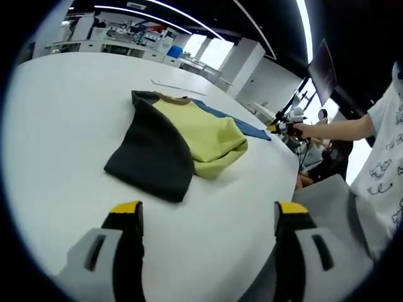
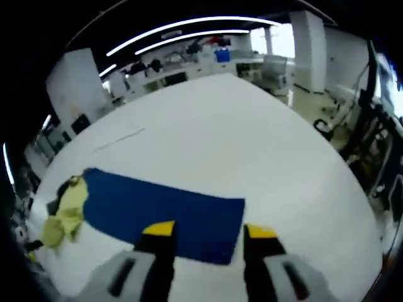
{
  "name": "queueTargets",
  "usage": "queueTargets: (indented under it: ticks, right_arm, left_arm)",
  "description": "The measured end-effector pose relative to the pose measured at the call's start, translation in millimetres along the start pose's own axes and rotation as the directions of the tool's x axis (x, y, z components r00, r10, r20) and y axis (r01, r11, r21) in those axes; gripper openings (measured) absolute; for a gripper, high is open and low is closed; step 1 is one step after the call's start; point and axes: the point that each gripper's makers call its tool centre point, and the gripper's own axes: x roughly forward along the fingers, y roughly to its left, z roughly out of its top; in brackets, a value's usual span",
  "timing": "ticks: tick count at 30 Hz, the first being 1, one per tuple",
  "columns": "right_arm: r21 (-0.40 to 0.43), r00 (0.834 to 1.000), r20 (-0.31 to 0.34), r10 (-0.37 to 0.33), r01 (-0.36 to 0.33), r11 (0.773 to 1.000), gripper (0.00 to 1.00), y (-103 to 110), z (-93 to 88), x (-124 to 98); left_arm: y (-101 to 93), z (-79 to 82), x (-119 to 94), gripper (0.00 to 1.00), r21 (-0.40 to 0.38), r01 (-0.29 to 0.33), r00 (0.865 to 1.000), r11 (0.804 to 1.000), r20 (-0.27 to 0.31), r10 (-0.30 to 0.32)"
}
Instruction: Fold the garment on the visible template until the final outline fits inside the template.
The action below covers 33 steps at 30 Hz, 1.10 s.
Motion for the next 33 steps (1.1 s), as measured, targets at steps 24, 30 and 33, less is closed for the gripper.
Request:
queueTargets:
  ticks: [24,30,33]
  right_arm:
    - [-0.133,0.944,0.176,0.279,-0.259,0.957,1.0,94.5,7.6,-52.6]
    - [-0.154,0.907,0.234,0.351,-0.322,0.934,1.0,118.7,10.1,-78.0]
    - [-0.176,0.894,0.245,0.375,-0.339,0.924,1.0,132.7,6.1,-90.6]
  left_arm:
    - [16.4,2.8,3.1,0.76,-0.011,-0.044,0.999,0.999,0.002,0.044]
    - [32.5,7.2,4.4,0.67,-0.052,-0.126,0.992,0.991,0.009,0.127]
    - [35.2,11.1,6.8,0.64,-0.059,-0.139,0.99,0.989,0.008,0.14]
